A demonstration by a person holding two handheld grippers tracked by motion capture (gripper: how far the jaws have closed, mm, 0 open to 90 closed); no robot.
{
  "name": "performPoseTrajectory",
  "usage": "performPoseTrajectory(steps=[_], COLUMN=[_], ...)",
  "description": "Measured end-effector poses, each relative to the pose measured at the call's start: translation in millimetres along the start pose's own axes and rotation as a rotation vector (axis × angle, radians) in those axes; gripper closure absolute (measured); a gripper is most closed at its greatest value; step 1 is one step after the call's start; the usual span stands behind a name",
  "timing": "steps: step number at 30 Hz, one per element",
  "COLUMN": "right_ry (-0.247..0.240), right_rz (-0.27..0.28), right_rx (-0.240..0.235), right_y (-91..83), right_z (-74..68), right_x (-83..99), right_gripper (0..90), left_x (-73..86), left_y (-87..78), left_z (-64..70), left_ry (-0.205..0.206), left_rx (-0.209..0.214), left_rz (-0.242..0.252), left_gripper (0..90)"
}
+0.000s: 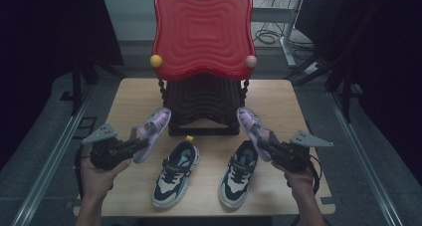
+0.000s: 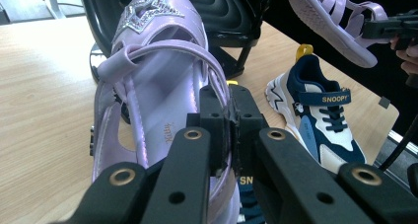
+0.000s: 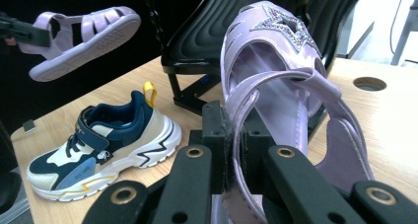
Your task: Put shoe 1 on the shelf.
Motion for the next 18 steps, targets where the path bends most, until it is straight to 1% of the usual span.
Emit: performPoseTrajectory(steps=[5,10,18], right_ry=[-0.011,-0.018,-0.030], right_rz=[-0.002,-0.003,-0.022], right_rx=[-0.011,-0.025,-0.033], right_y=[7.2,14.1,30.6], right_z=[-5.0,-9.3,-13.5], right_x=[-3.2,-7.6,-12.2], right_gripper=[84.6,84.6,84.5], left_x=[-2.9,-8.8,-18.8], left_y=[8.8,17.1,31.1], left_z=[0.8,2.0,2.9], left_ry=[-0.003,0.006,0.012], left_rx=[0.010,0.024,0.025], left_rz=[0.006,0.009,0.030], left_gripper=[86.6,86.6,86.6])
Point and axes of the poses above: each handheld gripper's, and its own axes: y roughly forward along the jaws, x roughly out of its underside, z roughly to its right, the point moved 3 cm from there along y, roughly forward along the jaws, and after that the axes turned 9 degrees about y, right-handed, at the moved point
